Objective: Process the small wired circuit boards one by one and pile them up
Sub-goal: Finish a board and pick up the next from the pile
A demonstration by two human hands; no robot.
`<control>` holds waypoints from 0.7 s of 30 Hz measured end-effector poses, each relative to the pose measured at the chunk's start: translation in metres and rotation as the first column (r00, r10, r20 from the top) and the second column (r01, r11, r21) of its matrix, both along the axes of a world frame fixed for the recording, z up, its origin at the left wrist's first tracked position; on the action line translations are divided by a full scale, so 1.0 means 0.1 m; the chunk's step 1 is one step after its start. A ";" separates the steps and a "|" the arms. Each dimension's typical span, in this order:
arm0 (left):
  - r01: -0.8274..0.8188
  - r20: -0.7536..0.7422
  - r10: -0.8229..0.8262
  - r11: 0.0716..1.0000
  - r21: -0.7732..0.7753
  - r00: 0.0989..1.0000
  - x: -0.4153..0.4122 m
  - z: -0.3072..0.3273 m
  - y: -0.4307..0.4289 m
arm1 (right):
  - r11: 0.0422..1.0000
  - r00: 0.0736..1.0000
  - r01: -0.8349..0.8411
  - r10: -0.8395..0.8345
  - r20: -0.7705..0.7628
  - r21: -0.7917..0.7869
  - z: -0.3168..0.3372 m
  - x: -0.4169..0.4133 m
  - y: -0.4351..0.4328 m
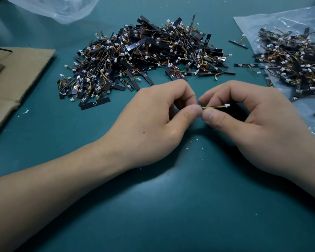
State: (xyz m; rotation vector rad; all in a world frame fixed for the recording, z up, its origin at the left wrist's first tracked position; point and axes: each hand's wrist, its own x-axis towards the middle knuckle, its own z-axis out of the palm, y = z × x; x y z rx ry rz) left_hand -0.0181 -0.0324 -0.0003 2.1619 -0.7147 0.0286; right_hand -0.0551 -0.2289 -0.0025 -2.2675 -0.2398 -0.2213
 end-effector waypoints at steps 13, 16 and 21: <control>-0.035 0.038 0.034 0.999 0.027 0.999 -0.01 -0.03 -0.01 | 1.000 1.000 0.000 0.000 -0.006 -0.023 0.01 0.01 -0.01; -0.043 0.012 0.043 0.999 -0.022 0.999 -0.01 -0.02 -0.01 | 0.999 1.000 0.016 -0.016 0.010 -0.047 0.00 0.01 0.00; -0.036 -0.013 0.035 0.999 -0.026 0.999 -0.02 0.00 -0.01 | 0.997 0.997 -0.073 0.074 0.011 -0.032 0.01 0.00 -0.01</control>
